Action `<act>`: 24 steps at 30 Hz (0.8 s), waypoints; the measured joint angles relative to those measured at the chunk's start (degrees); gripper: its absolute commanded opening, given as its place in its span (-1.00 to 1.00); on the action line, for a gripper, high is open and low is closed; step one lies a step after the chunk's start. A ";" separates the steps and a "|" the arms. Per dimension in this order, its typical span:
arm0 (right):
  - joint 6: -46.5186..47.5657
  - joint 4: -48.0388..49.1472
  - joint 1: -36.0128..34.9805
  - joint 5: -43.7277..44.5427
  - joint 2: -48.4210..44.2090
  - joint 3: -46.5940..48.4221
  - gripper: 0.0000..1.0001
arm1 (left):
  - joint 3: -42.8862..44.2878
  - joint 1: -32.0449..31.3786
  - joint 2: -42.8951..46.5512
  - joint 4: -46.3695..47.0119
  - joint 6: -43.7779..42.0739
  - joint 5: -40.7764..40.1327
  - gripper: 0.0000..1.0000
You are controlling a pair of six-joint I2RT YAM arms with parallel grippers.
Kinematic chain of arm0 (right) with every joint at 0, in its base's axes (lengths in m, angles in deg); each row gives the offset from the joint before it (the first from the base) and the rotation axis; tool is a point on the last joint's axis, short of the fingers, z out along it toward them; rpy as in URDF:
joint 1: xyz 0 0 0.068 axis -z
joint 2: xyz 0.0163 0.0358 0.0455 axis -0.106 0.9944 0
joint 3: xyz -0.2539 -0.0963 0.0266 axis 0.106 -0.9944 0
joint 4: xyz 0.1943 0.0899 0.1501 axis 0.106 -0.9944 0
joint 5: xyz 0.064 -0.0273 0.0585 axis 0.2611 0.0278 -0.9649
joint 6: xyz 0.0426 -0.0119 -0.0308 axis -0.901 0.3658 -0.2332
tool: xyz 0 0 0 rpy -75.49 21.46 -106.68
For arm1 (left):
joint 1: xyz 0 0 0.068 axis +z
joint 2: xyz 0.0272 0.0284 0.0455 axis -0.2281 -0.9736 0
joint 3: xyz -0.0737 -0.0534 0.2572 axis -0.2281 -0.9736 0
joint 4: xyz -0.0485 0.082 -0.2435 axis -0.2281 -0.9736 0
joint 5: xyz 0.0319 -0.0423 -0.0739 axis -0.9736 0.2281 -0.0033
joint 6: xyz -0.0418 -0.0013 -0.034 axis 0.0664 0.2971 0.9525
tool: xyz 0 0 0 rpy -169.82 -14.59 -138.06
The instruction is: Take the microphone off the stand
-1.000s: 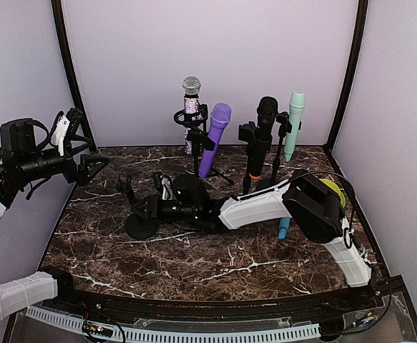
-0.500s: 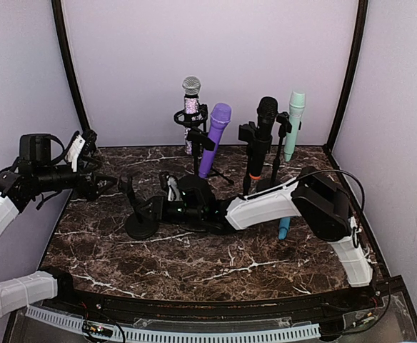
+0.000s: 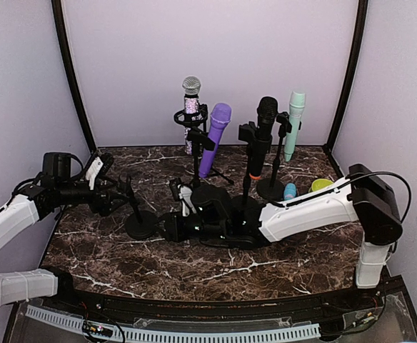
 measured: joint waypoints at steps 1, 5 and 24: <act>0.46 -0.37 -0.20 1.01 -0.74 -0.46 0.00 | -0.26 0.00 -0.96 0.59 -0.74 0.24 0.66; 1.55 -1.73 -0.24 4.70 -2.73 -1.86 -0.05 | -0.79 0.02 -5.35 4.17 -3.56 1.18 0.52; 4.42 -5.99 -0.72 13.09 -5.57 -2.38 -0.21 | -0.55 0.31 -15.45 16.24 -5.49 5.68 -0.88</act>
